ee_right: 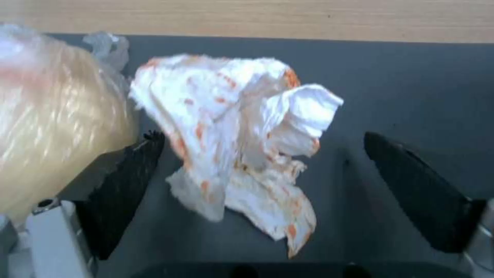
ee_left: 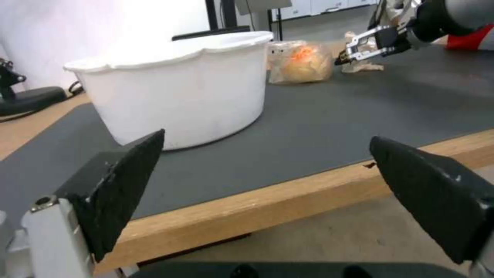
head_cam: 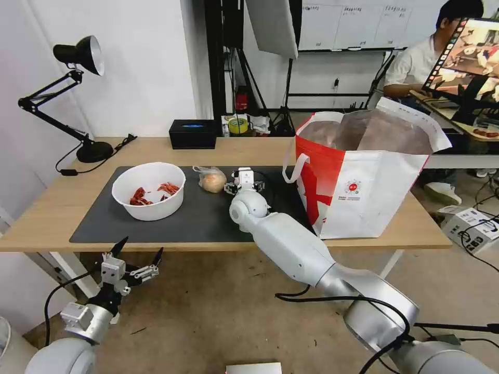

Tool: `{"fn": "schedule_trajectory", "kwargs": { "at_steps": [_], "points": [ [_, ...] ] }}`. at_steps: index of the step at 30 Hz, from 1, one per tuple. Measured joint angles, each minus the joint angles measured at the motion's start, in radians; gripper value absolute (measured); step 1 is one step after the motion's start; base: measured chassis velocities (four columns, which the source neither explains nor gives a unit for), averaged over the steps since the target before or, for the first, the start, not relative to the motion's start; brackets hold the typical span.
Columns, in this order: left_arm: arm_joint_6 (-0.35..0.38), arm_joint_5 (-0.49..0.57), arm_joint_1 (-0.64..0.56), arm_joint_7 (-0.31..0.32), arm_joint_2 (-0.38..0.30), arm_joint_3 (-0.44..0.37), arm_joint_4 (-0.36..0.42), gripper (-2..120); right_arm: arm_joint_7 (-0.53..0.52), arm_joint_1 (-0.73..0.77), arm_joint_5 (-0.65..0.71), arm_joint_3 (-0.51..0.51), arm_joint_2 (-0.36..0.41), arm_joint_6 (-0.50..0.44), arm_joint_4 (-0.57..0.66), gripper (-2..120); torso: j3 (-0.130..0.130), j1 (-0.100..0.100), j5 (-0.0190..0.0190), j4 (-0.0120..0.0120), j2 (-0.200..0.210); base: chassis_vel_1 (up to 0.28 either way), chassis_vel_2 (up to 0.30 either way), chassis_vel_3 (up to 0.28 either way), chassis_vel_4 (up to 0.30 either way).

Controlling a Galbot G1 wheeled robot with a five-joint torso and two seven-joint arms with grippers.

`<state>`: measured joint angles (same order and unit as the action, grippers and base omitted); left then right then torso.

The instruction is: Pick up the trash from the table and place it into the takeout bag.

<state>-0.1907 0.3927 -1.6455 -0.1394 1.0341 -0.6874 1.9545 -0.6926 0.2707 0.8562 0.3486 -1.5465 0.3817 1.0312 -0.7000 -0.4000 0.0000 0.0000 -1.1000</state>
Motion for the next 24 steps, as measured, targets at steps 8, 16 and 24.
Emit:
{"fn": "schedule_trajectory", "kwargs": {
  "at_steps": [8,16,24],
  "points": [
    [-0.001,0.0,0.0,0.0,0.001,0.004,0.004,100,0.02,0.005,0.003,-0.009,0.001,-0.005,-0.01,73,0.0,0.0,0.0,0.0,0.0,0.0,0.0,0.0,0.0],
    [-0.002,0.001,0.001,0.0,0.002,0.005,0.004,100,0.021,0.017,0.016,-0.016,0.004,-0.008,-0.007,43,0.0,0.0,-0.0001,-0.0006,0.0,0.0,0.0,0.0,0.0],
    [-0.006,0.0,0.004,0.0,0.009,0.01,0.0,100,0.021,0.015,0.029,-0.017,0.004,-0.009,-0.004,14,0.0,0.0,-0.0001,0.0001,0.0,0.0,0.0,0.0,0.0]
  ]
}}
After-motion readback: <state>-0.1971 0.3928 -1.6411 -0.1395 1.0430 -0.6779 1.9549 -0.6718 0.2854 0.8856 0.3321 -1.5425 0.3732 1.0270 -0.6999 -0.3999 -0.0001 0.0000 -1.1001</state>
